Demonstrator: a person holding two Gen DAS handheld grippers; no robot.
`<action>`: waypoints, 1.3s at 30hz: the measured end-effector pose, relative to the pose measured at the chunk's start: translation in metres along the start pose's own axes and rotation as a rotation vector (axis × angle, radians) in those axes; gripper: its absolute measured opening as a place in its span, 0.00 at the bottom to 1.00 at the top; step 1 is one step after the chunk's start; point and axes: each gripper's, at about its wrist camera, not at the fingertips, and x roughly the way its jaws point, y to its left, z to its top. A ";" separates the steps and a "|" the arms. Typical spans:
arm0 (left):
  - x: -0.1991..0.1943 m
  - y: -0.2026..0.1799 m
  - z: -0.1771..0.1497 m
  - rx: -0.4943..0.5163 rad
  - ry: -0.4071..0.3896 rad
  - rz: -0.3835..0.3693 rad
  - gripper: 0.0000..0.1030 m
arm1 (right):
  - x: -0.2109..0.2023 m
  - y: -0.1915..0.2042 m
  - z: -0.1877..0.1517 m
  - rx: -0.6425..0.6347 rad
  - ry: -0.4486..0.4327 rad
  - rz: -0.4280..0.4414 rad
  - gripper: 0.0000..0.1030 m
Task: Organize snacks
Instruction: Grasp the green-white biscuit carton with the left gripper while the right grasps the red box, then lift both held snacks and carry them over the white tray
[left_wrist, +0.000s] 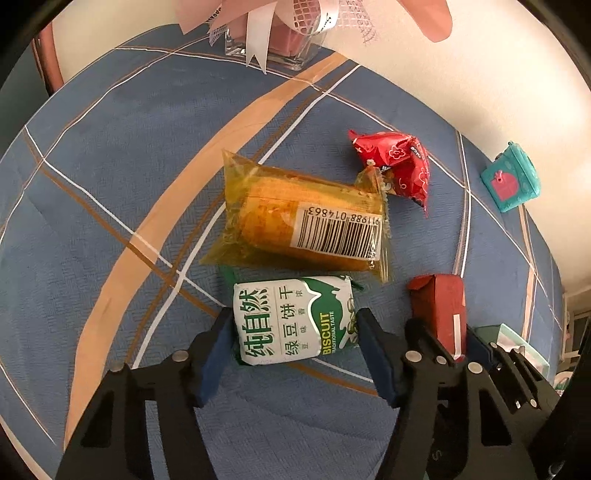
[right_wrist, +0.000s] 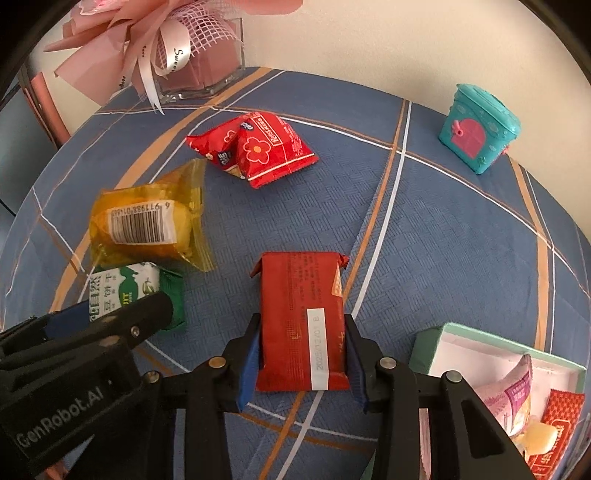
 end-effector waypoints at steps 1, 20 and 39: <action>-0.001 0.000 -0.001 0.000 0.001 -0.001 0.64 | -0.001 0.000 -0.002 0.001 0.002 -0.001 0.41; -0.046 -0.032 -0.054 0.003 0.012 -0.063 0.61 | -0.061 -0.006 -0.050 0.081 -0.023 0.030 0.41; -0.098 -0.082 -0.088 0.175 -0.083 -0.042 0.61 | -0.143 -0.032 -0.098 0.178 -0.106 0.064 0.41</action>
